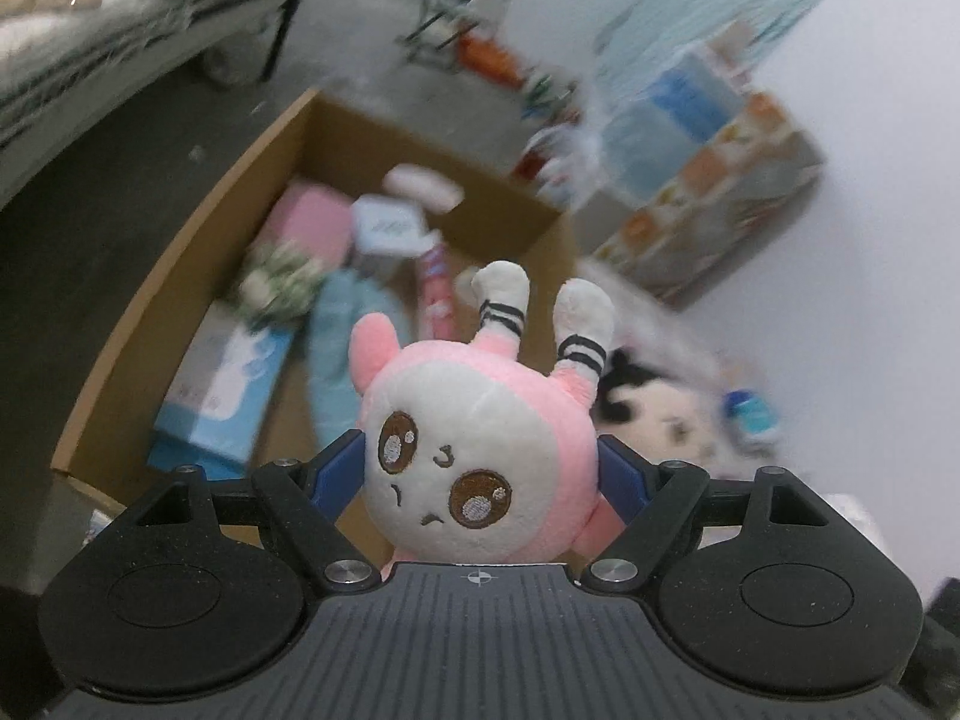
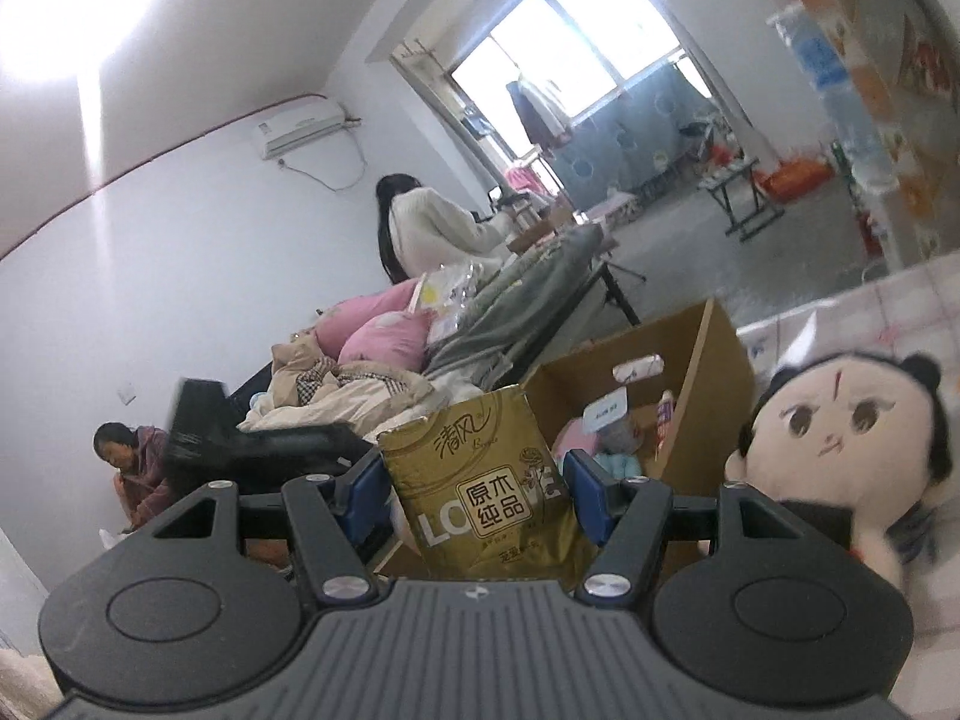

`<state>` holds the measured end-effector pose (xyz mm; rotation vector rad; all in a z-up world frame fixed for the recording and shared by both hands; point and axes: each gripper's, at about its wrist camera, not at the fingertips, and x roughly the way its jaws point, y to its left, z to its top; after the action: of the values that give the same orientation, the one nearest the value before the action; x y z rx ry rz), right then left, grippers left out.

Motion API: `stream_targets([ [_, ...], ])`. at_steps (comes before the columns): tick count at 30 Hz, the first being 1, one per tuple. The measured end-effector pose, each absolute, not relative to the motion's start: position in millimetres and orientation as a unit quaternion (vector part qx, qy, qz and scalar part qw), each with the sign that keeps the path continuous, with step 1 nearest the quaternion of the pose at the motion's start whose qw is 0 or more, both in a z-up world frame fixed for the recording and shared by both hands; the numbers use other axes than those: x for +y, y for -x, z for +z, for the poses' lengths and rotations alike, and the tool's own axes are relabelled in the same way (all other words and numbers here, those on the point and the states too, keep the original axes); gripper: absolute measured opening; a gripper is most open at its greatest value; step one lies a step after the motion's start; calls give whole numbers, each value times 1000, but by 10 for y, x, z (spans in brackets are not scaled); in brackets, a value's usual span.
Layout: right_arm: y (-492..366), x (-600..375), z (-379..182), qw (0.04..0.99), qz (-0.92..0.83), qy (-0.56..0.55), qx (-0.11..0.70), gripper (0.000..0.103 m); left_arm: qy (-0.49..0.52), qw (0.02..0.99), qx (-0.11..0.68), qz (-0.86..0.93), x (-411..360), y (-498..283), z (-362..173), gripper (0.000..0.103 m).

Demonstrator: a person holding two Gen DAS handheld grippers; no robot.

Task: Organize soft objects
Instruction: 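Carry the bunny and gold packet with both grippers over the cardboard box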

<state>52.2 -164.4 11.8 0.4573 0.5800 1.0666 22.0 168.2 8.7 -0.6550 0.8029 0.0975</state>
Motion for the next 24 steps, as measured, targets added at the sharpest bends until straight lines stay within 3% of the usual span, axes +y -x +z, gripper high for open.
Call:
stream_targets([
  [7,-639,-1475,-48,795,481,-212,303,60,256,838,474,85,1774,-594,-551,81],
  [14,-594,-1449,-158,799,477,-202,307,60,171,815,549,77,1651,-702,-862,85],
  [24,-648,-1391,-130,802,471,-184,318,60,204,821,531,51,1732,-576,-703,87],
])
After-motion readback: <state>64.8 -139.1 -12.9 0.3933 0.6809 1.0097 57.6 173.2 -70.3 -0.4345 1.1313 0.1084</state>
